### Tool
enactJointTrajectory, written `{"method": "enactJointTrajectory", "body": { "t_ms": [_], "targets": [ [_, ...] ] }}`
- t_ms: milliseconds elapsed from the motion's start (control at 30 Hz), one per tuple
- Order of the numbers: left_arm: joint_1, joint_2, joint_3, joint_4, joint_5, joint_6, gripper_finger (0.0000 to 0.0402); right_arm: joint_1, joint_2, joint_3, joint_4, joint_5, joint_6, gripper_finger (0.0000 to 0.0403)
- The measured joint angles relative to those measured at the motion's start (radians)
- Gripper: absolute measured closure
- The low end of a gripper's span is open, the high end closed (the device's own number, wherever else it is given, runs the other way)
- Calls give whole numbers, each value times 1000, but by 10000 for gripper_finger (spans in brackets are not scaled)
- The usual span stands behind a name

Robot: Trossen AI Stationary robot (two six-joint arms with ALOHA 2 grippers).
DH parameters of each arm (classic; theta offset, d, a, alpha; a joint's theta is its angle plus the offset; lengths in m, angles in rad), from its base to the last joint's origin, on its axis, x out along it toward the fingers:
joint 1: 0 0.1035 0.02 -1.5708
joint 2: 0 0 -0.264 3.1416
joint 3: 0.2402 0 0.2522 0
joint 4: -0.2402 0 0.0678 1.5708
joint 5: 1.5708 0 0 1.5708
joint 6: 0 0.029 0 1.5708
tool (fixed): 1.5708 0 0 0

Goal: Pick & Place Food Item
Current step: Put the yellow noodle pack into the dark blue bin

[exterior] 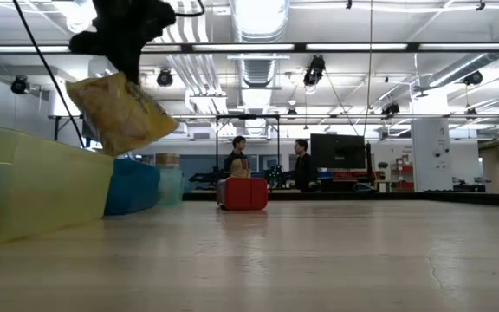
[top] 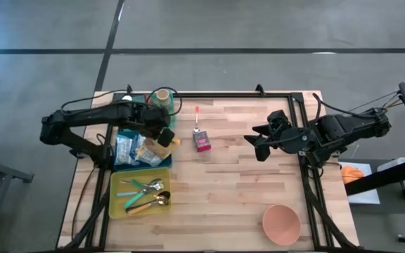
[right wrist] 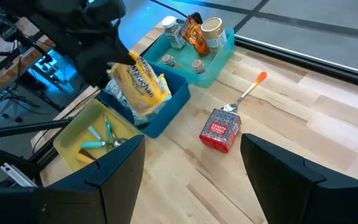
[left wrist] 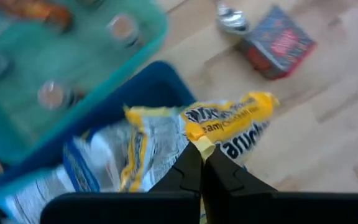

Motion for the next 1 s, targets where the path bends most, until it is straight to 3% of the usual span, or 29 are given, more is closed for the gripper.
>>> {"method": "enactJointTrajectory", "body": {
  "t_ms": [333, 567, 833, 1000],
  "targets": [
    [-14, -2, -41, -136, -61, -302, 401, 0, 0, 0, 0, 0, 0, 140],
    [-13, 22, -55, -171, -64, -434, 401, 0, 0, 0, 0, 0, 0, 140],
    [-13, 39, -202, -34, 11, -546, 401, 0, 0, 0, 0, 0, 0, 140],
    [-14, 39, -231, 1, 34, -590, 401, 0, 0, 0, 0, 0, 0, 140]
  ]
}}
